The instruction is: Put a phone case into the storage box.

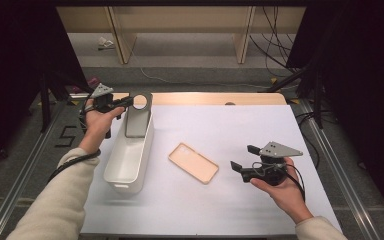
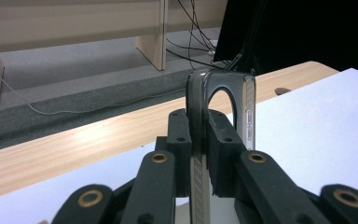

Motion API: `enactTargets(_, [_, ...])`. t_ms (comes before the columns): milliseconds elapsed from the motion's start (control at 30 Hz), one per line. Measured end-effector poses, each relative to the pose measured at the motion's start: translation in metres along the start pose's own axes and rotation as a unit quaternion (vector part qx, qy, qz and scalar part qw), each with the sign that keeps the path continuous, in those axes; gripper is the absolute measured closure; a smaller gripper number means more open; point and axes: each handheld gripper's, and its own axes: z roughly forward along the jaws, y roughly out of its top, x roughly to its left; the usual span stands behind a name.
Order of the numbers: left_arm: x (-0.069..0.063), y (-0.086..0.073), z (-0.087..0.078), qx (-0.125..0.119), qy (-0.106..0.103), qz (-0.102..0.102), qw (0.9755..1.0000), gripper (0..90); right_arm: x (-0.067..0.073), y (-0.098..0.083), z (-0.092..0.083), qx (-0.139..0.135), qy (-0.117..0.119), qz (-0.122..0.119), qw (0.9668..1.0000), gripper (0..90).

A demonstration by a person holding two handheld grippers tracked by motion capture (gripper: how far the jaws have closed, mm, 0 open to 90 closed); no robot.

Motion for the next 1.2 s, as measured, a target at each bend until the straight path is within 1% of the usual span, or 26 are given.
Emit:
enactTargets(167, [0.002,-0.0015,0.0003,0.007,0.005,0.0,1.0,79.5,-0.0001,0.0,0.0,0.0,0.0,0.0,1.0,16.1])
enactTargets(500, [0.0032,-0.0027,0.0034,0.023,0.023,0.0,0.9995,77.3,-0.0001,-0.0002,0.0002,0.001,0.001,0.0,1.0,16.1])
enactTargets(733, [0.0041,-0.0035,0.0048,0.032,0.032,0.005,0.9989,75.7,-0.0001,-0.0003,0.0002,0.001,0.002,0.0,1.0,16.1])
enactTargets(900, [0.0052,-0.0045,0.0058,0.035,0.039,0.0,0.9986,74.4,0.0,-0.0004,0.0006,0.002,0.002,0.0,1.0,16.1])
enactTargets(1000, [0.0042,-0.0032,0.0066,0.038,0.043,0.006,0.9984,72.0,-0.0001,-0.0004,0.0006,0.002,0.002,0.0,1.0,16.1])
enactTargets(1100, [0.0037,-0.0016,0.0073,0.038,0.048,0.005,0.9981,68.5,-0.0001,-0.0005,0.0005,0.002,0.002,0.0,1.0,16.1])
enactTargets(1200, [0.0025,0.0002,0.008,0.043,0.052,0.0,0.9977,61.1,-0.0001,-0.0004,0.0005,0.002,0.003,0.0,1.0,16.1])
